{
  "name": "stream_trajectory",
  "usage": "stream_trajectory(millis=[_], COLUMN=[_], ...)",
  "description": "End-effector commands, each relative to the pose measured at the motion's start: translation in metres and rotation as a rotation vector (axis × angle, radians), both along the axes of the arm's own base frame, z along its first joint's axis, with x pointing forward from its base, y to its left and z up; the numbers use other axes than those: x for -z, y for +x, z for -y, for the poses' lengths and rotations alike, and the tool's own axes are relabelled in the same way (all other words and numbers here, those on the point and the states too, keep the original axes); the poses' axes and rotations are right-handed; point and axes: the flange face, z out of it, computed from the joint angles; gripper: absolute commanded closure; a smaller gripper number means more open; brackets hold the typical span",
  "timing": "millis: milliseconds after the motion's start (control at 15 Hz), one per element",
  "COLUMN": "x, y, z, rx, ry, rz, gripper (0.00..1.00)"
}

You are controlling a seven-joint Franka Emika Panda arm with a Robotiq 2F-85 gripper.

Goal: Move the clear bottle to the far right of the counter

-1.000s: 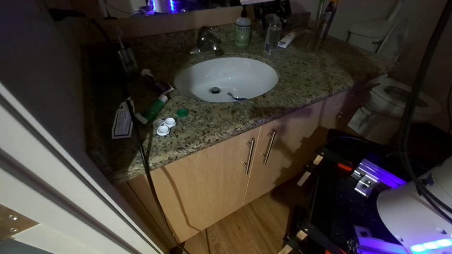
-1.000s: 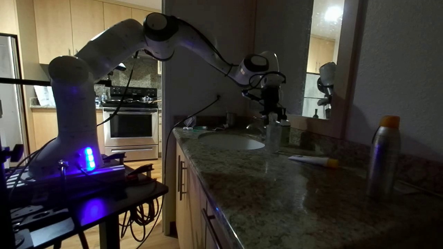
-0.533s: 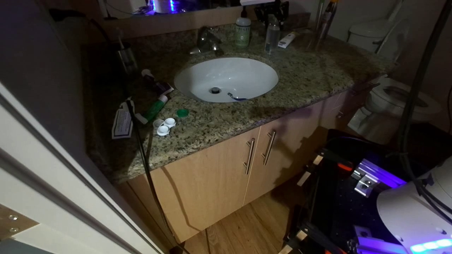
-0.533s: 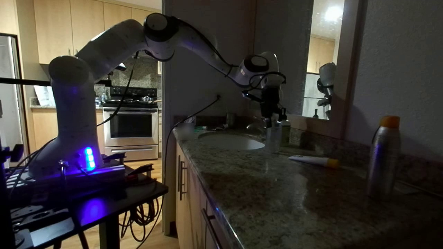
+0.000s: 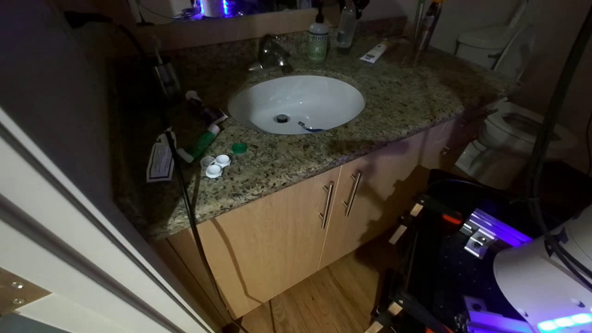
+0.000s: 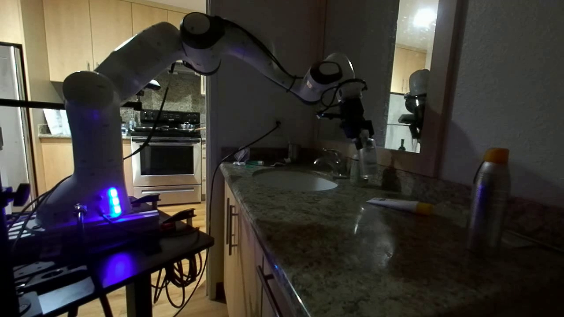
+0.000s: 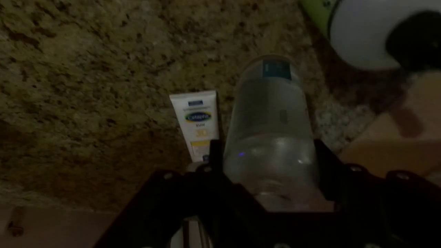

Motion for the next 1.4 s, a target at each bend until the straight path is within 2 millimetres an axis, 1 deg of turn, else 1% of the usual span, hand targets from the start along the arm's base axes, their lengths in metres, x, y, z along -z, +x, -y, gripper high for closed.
stream_trajectory(millis=[0, 67, 200, 333, 467, 533, 600, 800, 1000, 1067, 1200, 1267, 1333], x=[-0.078, -0.095, -0.128, -0.157, -0.181, -0.190, -0.198, -0.212, -0.219, -0.221, -0.218, -0.212, -0.204], y=[-0.039, -0.051, -0.093, -0.137, -0.186, -0.211, -0.230, -0.291, -0.336, -0.347, -0.360, -0.359, -0.352], z=[0.032, 0.041, 0.067, 0.092, 0.113, 0.120, 0.119, 0.124, 0.125, 0.126, 0.127, 0.126, 0.125], rx=[0.060, 0.063, 0.037, 0.004, -0.050, -0.100, -0.156, -0.290, -0.427, -0.476, -0.523, -0.517, -0.504], ry=[-0.038, -0.045, -0.090, -0.126, -0.139, -0.125, -0.107, -0.069, -0.040, -0.032, -0.023, -0.015, -0.007], rz=[0.106, 0.105, 0.082, 0.059, 0.028, 0.006, -0.014, -0.056, -0.110, -0.128, -0.163, -0.186, -0.215], gripper=[0.62, 0.62, 0.62, 0.62, 0.62, 0.62, 0.62, 0.62, 0.62, 0.62, 0.62, 0.62, 0.62])
